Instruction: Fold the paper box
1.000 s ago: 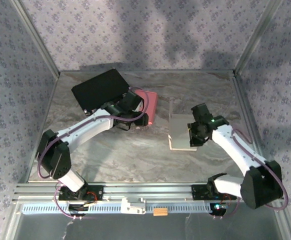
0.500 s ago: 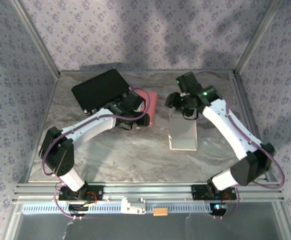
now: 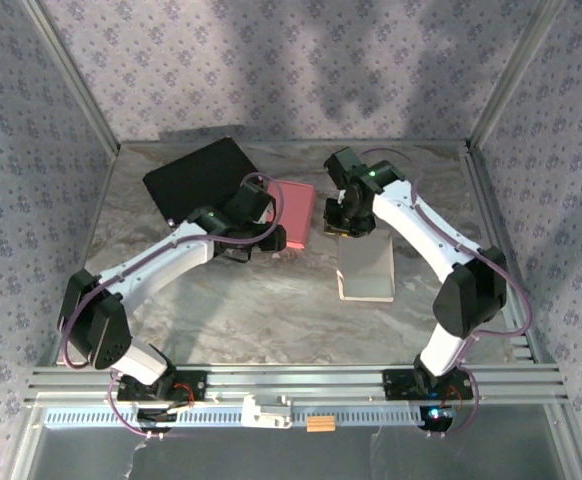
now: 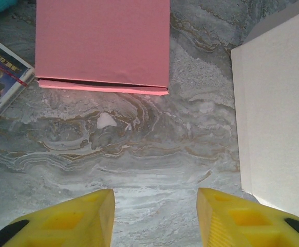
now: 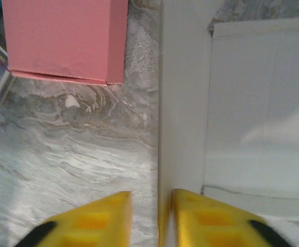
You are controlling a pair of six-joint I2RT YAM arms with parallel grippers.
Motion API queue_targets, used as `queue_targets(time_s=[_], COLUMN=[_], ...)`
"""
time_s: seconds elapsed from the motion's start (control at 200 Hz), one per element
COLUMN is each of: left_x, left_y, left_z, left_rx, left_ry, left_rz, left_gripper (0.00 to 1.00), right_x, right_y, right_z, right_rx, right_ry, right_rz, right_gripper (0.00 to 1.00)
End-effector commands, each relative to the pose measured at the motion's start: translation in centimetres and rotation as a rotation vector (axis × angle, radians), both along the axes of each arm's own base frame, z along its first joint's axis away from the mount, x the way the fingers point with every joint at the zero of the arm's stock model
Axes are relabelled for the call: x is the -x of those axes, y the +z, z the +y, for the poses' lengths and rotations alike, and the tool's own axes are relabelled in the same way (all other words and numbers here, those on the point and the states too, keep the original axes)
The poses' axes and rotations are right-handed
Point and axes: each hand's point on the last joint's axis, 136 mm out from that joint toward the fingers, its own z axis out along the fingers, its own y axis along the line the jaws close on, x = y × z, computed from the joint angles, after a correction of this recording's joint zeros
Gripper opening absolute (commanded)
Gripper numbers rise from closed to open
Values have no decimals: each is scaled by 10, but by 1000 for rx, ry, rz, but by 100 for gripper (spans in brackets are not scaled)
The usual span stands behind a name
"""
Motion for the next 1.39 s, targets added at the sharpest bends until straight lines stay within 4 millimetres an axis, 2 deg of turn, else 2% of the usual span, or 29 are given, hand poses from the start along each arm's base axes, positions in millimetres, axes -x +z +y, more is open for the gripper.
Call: queue_targets(time_s=[0.0, 0.09, 0.29, 0.32, 0.465, 0.51, 0.57, 0.69, 0.805, 0.984, 1.114, 1.264, 1.389], left_x=[5, 7, 13, 17, 24, 26, 30, 39, 48, 56, 57, 51, 42], left_y=[8, 9, 17, 15, 24, 26, 29, 30, 26, 25, 22, 17, 13], left_z=[11, 14, 23, 29, 44, 49, 55, 60, 71, 85, 86, 76, 65], left_rx=[-9, -12, -9, -25, 5, 9, 13, 30, -4, 11, 12, 30, 29], left_ry=[24, 25, 21, 24, 31, 30, 34, 14, -2, 3, -8, -47, -113], left_rz=[-11, -14, -26, -9, -11, -13, -12, 3, 29, 32, 30, 34, 16], left_gripper=[46, 46, 46, 46, 46, 46, 46, 46, 46, 46, 46, 48, 54], right_x=[-3, -6, -12, -11, 8, 10, -1, -9, -14, -20, -20, -23, -23], right_y=[10, 15, 28, 31, 35, 38, 41, 27, 13, 15, 10, 12, 17], right_z=[-1, -8, -31, -33, -45, -40, -29, -5, 14, 16, 20, 25, 19], right_rx=[-13, -3, -10, 2, 136, 130, 61, -47, -68, -47, -62, -116, -129], right_ry=[-65, -167, -566, -639, -1003, -1090, -1160, -1296, -1378, -1436, -1443, -1398, -1322], right_rz=[3, -16, -85, -97, -31, -17, -38, 66, 173, 183, 170, 143, 97], right_gripper=[10, 0, 0, 0, 0, 0, 0, 0, 0, 0, 0, 20, 32])
